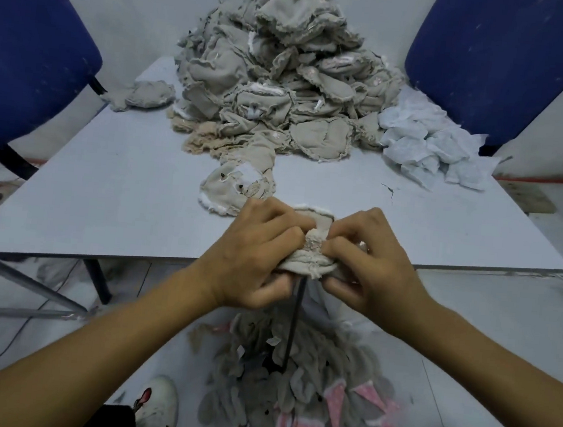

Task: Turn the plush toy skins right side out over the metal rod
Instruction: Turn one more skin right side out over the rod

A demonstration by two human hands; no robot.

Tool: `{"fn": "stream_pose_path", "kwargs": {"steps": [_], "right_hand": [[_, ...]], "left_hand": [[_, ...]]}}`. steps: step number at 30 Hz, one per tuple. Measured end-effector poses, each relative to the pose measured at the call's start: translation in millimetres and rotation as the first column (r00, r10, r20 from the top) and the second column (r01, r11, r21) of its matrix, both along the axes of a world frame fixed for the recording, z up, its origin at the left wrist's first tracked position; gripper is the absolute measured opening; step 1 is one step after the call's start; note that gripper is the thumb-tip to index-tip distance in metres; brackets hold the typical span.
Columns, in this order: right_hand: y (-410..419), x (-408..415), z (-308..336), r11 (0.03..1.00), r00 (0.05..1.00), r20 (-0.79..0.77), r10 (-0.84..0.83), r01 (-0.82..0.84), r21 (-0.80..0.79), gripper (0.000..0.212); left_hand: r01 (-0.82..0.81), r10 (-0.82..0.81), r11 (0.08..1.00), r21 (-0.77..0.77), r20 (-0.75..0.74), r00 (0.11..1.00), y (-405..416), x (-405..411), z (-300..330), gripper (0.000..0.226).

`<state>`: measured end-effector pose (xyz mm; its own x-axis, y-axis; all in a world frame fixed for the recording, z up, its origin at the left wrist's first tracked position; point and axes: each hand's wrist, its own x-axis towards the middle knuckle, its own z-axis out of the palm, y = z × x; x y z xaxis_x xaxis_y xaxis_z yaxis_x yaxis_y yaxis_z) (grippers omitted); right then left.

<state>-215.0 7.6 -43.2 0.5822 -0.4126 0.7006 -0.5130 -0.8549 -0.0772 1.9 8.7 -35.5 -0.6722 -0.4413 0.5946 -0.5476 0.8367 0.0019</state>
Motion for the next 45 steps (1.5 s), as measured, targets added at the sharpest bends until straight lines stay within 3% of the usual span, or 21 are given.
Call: {"fn": "stream_pose_path", "kwargs": {"steps": [4,10,14,17,22,26,28,30,31,33,34,35,37,38,42,45], "right_hand": [[6.8,1.9,-28.2,0.998,0.999,0.033,-0.008,0.006,0.062,0.016],[17.6,4.8,-48.7,0.993,0.998,0.029,-0.058,0.055,0.1,0.016],[14.6,1.5,-23.2,0.998,0.999,0.017,-0.027,0.026,0.063,0.024],[6.0,2.8,10.4,0.998,0.994,0.112,-0.009,0.002,0.066,0.022],[-11.7,16.8,50.4,0.946,0.921,0.345,-0.179,0.065,0.316,0.023],[-25.1,31.8,45.7,0.845,0.81,0.427,-0.402,0.148,0.514,0.014],[-35.4,32.1,40.5,0.763,0.762,0.394,-0.514,0.197,0.616,0.019],[-45.0,26.3,36.8,0.703,0.766,0.335,-0.549,0.207,0.68,0.025],[-47.2,22.7,37.1,0.684,0.789,0.315,-0.527,0.173,0.709,0.025],[-49.2,12.9,38.6,0.648,0.844,0.328,-0.424,0.029,0.761,0.024],[-48.6,7.8,39.3,0.609,0.86,0.362,-0.361,-0.077,0.789,0.022],[-46.6,3.4,39.7,0.54,0.862,0.404,-0.306,-0.192,0.819,0.018],[-43.2,-4.3,40.5,0.335,0.839,0.484,-0.249,-0.394,0.856,0.007],[-42.4,-6.1,41.1,0.253,0.825,0.511,-0.243,-0.454,0.854,0.014],[-38.9,-4.8,44.6,0.162,0.827,0.531,-0.186,-0.507,0.846,0.019],[-41.4,-5.5,43.8,0.038,0.803,0.557,-0.212,-0.563,0.826,0.041]], "left_hand": [[-0.016,0.018,0.999,0.028,-0.068,0.998,11.9,-0.4,-23.5,0.018],[-0.164,0.166,0.986,0.041,-0.056,0.985,25.5,-3.2,-49.0,0.019],[-0.074,0.079,0.996,0.042,-0.12,0.99,18.1,-1.3,-26.6,0.015],[0.035,-0.014,0.996,0.085,-0.236,0.972,6.2,2.3,10.7,0.009],[-0.048,0.167,0.957,0.288,-0.406,0.898,-11.6,-4.0,54.9,0.012],[-0.185,0.3,0.941,0.284,-0.442,0.846,-16.6,-23.5,55.6,0.01],[-0.18,0.29,0.935,0.305,-0.364,0.885,-17.6,-32.0,48.9,0.018],[-0.121,0.273,0.888,0.444,-0.295,0.916,-22.3,-36.0,46.5,0.036],[-0.04,0.262,0.827,0.561,-0.321,0.91,-25.2,-34.6,48.7,0.041],[0.177,0.257,0.617,0.766,-0.409,0.875,-34.1,-26.3,53.7,0.04],[0.252,0.261,0.519,0.817,-0.432,0.863,-38.2,-22.1,53.5,0.031],[0.277,0.264,0.48,0.833,-0.438,0.86,-40.3,-19.4,51.7,0.017],[0.248,0.293,0.519,0.818,-0.443,0.847,-41.8,-20.0,47.3,0.012],[0.226,0.327,0.553,0.802,-0.458,0.826,-42.1,-21.9,44.8,0.016],[0.037,0.51,0.641,0.767,-0.461,0.726,-44.7,-36.8,40.6,0.013],[-0.145,0.593,0.678,0.721,-0.419,0.687,-44.7,-43.2,39.6,0.008]]}}
